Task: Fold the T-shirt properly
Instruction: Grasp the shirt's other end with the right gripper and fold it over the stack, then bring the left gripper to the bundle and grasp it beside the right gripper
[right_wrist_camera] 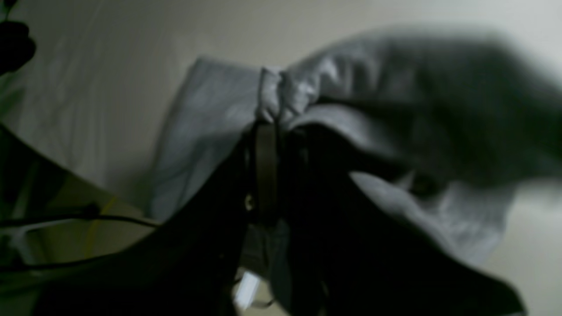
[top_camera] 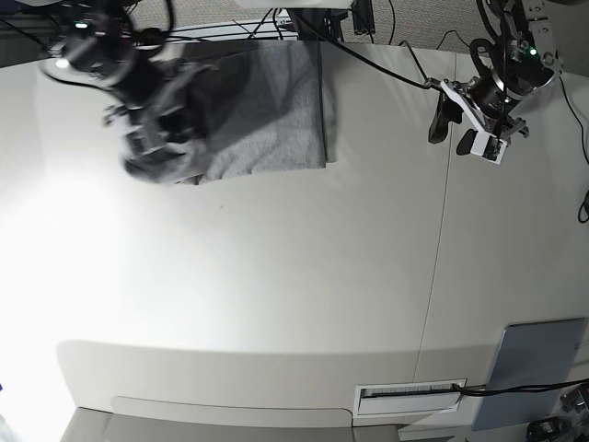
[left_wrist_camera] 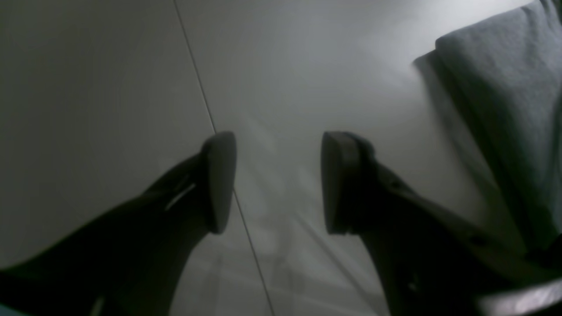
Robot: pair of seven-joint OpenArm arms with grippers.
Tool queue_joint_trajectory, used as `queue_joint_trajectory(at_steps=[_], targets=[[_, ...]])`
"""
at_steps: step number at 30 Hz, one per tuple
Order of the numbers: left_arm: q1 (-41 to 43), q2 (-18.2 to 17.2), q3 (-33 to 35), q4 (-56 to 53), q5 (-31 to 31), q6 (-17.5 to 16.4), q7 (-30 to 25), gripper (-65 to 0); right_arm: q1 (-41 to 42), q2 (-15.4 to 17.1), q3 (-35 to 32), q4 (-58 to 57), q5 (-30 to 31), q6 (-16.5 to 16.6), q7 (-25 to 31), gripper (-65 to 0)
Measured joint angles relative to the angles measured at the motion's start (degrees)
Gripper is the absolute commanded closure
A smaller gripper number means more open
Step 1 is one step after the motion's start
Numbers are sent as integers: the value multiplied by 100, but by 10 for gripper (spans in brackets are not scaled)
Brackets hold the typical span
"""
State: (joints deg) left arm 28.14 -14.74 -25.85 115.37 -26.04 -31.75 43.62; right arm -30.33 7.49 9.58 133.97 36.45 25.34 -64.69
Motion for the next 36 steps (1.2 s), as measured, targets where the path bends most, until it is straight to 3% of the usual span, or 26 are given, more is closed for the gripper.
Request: queue_joint_trajectory(at_steps=[4,10,15,22,25,28,33,36], targets=[[31,-4,0,-4,0,9,-2,-322,-13,-201,-1093,-2,-758,-181,90,0],[46,-4,0,-4,0,15,0,-322,-13,-210,-2326,-2,-1665,-455,358,0],[46,-4,0,-4,2,15,0,-322,-13,-210,-3056,-2,-2208,-439,645,0],[46,-4,0,-4,4,15,0,-321,68,-208,-3539,-730,-2695,-426,1200,0],[50,-4,2,-4,664,22,4,-321,245,-205,-3639,-920,-2695,-439,1266,0],[168,-15,-2,-4,949,275,-39,-311,382,-210,-3639,-916,-2697,-439,1285,0],[625,-57,7,-15,970,-142,-46,-274,551,-197,-3639,-916,-2697,-442,1272,0],[737,-52,11,-98,527,-319,-216,-274,623,-195,-3639,-916,-2697,-442,1263,0]])
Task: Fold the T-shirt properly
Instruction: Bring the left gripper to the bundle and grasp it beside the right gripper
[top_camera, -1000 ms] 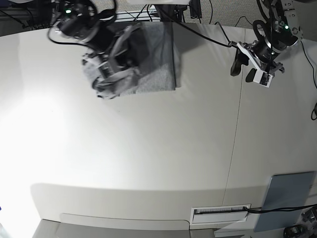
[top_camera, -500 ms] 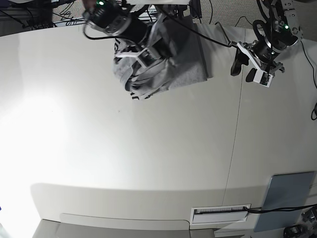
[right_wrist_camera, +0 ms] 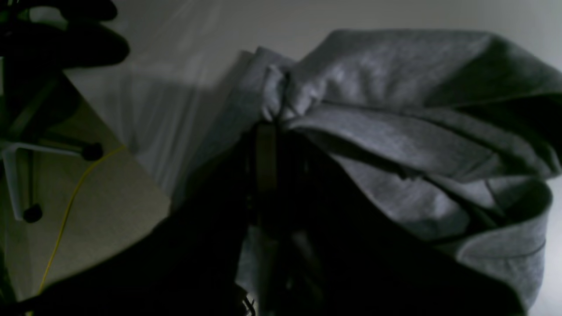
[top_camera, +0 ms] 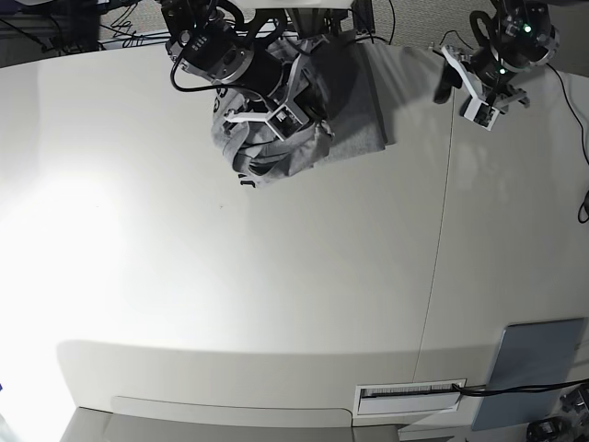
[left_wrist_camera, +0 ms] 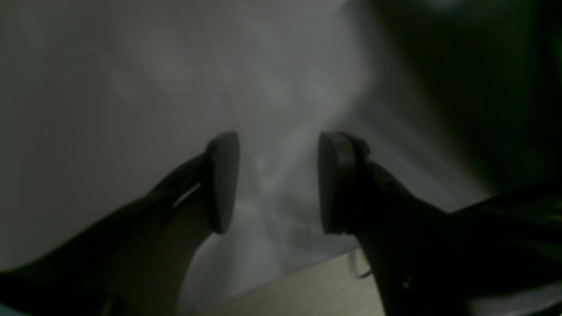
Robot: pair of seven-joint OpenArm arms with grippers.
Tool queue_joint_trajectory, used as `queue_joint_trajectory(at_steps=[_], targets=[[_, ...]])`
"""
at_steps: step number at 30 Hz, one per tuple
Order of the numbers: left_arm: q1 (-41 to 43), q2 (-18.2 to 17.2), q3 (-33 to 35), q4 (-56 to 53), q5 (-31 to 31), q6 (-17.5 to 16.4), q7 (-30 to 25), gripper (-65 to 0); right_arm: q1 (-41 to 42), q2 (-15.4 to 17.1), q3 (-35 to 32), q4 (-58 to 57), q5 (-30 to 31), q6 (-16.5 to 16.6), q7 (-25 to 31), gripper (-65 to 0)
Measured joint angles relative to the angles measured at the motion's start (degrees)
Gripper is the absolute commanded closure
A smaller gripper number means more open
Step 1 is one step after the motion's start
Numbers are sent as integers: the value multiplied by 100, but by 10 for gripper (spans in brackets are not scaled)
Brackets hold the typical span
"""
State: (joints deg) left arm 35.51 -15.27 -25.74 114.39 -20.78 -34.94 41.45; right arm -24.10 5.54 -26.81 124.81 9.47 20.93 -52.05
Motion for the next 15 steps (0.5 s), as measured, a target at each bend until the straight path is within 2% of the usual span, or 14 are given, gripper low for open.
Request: queue_joint_trajectory(at_steps=[2,3,6,10,13,15], targets=[[-33,0,17,-160,-214,-83,-20,-262,-2,-2,0,0,0,-2,-2,0],[-48,0,26,-251,-317,-98,-17,-224,-2,0,0,0,0,-2,-17,0],[-101,-2,125,-474,-286,-96,2,0,-2,-2,0,0,-33,-2,-20,0],[-304,-2,422,-625,-310,-94,-68,0,-2,0,0,0,-68,-17,-22,0],[-411,-17,839,-807,-254,-343,-61,0,-4,-2,0,0,-66,-26,-22,0],[-476,-15,1165,-916,-197,-356,-39,0,-2,-2,0,0,-72,-157,-31,0]])
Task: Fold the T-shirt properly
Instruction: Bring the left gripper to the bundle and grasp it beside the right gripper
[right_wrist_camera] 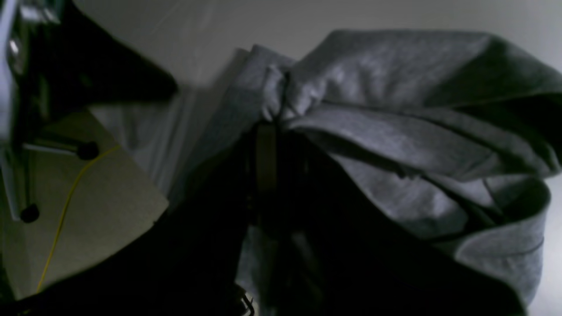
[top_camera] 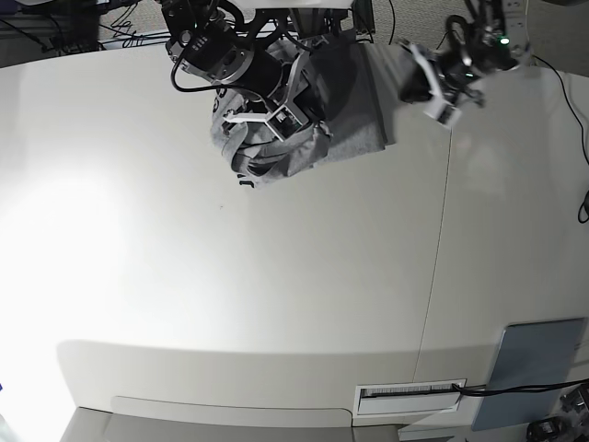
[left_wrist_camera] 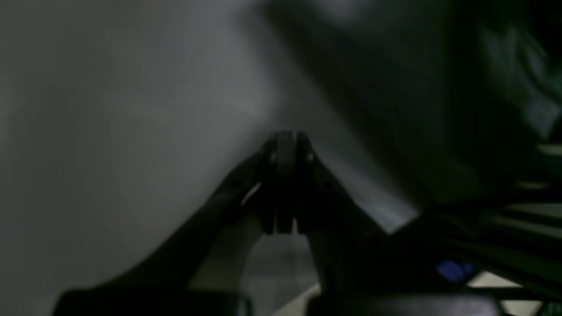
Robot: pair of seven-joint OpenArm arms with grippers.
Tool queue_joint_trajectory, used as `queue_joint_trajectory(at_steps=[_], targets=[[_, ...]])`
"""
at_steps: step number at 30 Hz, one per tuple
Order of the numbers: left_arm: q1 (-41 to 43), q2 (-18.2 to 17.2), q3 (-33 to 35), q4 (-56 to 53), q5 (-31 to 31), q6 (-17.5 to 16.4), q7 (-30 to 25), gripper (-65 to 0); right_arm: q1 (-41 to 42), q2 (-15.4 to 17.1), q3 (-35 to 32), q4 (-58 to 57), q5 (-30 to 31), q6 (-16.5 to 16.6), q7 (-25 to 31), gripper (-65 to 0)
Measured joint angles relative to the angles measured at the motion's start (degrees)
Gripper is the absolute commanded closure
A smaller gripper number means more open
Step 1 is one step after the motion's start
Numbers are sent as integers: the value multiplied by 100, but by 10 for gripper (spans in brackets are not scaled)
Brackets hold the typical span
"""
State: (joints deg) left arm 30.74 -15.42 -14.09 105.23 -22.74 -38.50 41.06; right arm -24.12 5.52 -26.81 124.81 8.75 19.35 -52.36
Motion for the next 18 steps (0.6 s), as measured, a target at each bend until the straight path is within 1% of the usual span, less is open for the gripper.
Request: queue_joint_trajectory(at_steps=[2,4,5,8,11,15,16,17,18], targets=[[-101,2,240,-105,15,4,-2,0,0,2,0,0,-140,-13,-7,0],[-221,0,407,-219,15,72,-24,0,0,2,0,0,-144,-11,-11,0],[-271,-4,485,-251,13,160,-35,0,0,-4,0,0,-140,-9,-7,0],[-411,-15,758,-354,-7,155,-90,0,0,-37,0,0,-144,-11,13,0],[-520,-15,999,-455,-37,155,-114,0,7,-243,-105,0,-188,-17,13,0],[-638,-15,1174,-584,-85,155,-177,0,151,-479,-459,0,-181,-7,59,0],[-647,-15,1178,-588,-92,157,-177,0,179,-492,-520,0,-251,-7,61,0],[-647,-15,1178,-588,-98,293,-181,0,205,-490,-551,0,-361,0,59,0],[-645,-15,1178,-588,-92,304,-195,0,205,-485,-551,0,-387,-15,57,0]])
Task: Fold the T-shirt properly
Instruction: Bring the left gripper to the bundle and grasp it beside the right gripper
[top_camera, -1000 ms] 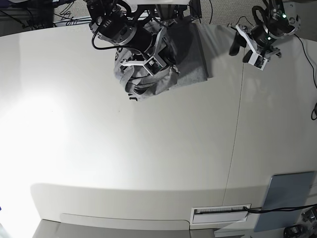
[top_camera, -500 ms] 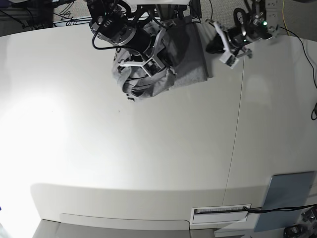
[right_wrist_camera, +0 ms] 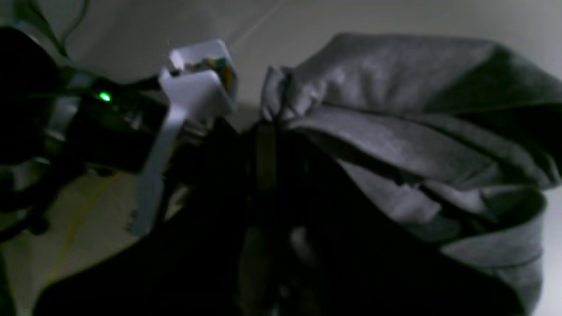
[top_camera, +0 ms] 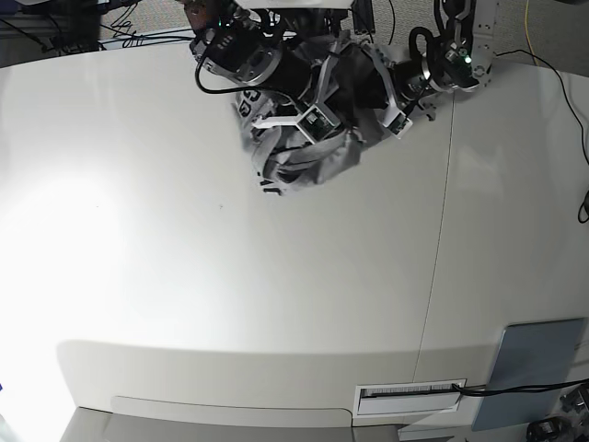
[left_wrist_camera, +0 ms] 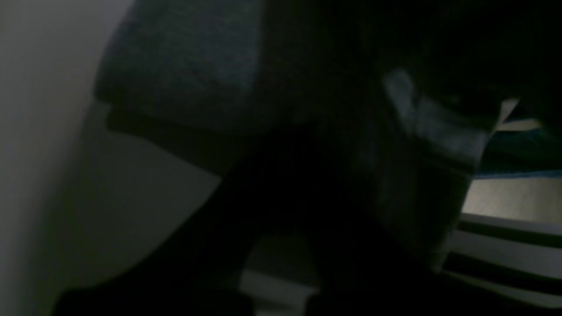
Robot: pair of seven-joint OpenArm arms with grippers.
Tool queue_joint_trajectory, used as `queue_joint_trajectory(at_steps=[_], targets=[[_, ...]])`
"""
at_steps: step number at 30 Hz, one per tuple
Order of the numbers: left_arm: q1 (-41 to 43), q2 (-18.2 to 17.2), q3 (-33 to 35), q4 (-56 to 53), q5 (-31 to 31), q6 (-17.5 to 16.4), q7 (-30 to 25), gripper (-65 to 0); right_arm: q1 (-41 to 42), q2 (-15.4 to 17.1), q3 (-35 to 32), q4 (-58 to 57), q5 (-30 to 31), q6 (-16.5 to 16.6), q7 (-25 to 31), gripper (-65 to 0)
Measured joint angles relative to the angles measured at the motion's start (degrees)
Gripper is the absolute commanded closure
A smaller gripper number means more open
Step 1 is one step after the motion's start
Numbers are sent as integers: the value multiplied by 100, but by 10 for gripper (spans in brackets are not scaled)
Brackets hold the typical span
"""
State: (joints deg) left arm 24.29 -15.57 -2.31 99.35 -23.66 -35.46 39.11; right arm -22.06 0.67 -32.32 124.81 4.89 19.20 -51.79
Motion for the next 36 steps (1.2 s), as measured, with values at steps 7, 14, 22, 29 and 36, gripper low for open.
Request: queue_joint_trajectory(at_steps=[7,14,22,29,36], targets=[[-2,-2,0,0,177,-15,-129,0,2,35,-39,0,208,247,-133,0],[-197,-2,0,-11,280,7,-63,0,2,153,-44,0,625,636,-282,0],[-243,-2,0,-11,286,7,-63,0,2,153,-44,0,721,1591,-107,-7],[-243,-2,0,-11,286,7,-63,0,20,151,-44,0,809,1858,284,-267],[-243,-2,0,-9,286,7,-63,0,118,151,-52,0,1314,1858,278,-266]])
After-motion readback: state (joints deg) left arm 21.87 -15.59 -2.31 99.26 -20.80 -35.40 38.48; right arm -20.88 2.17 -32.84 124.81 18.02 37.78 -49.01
